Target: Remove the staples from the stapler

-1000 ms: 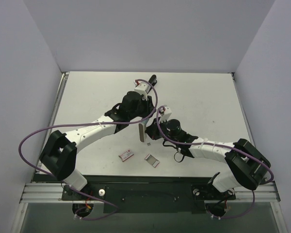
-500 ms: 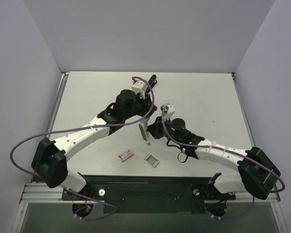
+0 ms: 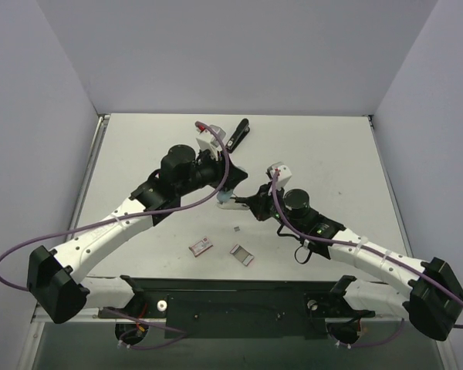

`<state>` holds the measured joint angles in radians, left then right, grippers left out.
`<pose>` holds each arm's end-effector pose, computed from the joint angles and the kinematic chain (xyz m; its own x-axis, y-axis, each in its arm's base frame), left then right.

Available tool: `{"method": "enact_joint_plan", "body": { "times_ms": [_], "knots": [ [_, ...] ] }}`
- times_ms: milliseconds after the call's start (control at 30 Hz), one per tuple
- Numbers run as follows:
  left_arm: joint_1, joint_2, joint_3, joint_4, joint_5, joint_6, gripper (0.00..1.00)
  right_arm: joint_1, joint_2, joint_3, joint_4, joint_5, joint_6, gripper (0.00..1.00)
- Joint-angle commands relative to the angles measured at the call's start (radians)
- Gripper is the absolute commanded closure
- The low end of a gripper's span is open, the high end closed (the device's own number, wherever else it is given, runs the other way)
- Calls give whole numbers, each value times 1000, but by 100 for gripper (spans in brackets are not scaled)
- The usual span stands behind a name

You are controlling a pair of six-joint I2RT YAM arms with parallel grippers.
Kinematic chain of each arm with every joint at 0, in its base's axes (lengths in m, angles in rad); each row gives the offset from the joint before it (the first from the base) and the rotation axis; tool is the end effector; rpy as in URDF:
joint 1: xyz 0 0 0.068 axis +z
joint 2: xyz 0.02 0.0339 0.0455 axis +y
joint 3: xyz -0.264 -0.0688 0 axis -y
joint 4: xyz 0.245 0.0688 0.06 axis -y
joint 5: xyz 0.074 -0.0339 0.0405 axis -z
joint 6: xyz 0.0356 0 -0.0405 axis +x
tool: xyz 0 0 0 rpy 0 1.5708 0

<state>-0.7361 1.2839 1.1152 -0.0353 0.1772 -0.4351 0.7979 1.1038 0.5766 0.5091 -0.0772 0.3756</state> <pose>0.2208 -0.2085 0.3626 -0.4686 -0.1353 -0.8730 0.6520 0.6138 -0.4451 0.1744 0.1827 0.2758 -0.2933 0.2231 -0.9296 -0.7095 0.6010 0.3681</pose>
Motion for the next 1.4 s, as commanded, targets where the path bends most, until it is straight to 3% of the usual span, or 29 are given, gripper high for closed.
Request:
{"method": "enact_joint_plan", "body": {
  "times_ms": [0,333,633,933,1367],
  "knots": [
    [0,-64,-17,2,65,-11,100,1,-71,52,-56,43,-43,100],
    [0,-176,-58,-20,51,3,100,3,-214,75,-213,113,-70,100],
    [0,-253,-78,53,180,-71,100,7,-341,57,-307,-79,55,100],
    [-2,-317,-123,139,312,-125,100,30,-364,81,-233,-337,177,100],
    [-3,-334,-163,205,407,-145,100,135,-302,177,-162,-343,137,100]
  ]
}}
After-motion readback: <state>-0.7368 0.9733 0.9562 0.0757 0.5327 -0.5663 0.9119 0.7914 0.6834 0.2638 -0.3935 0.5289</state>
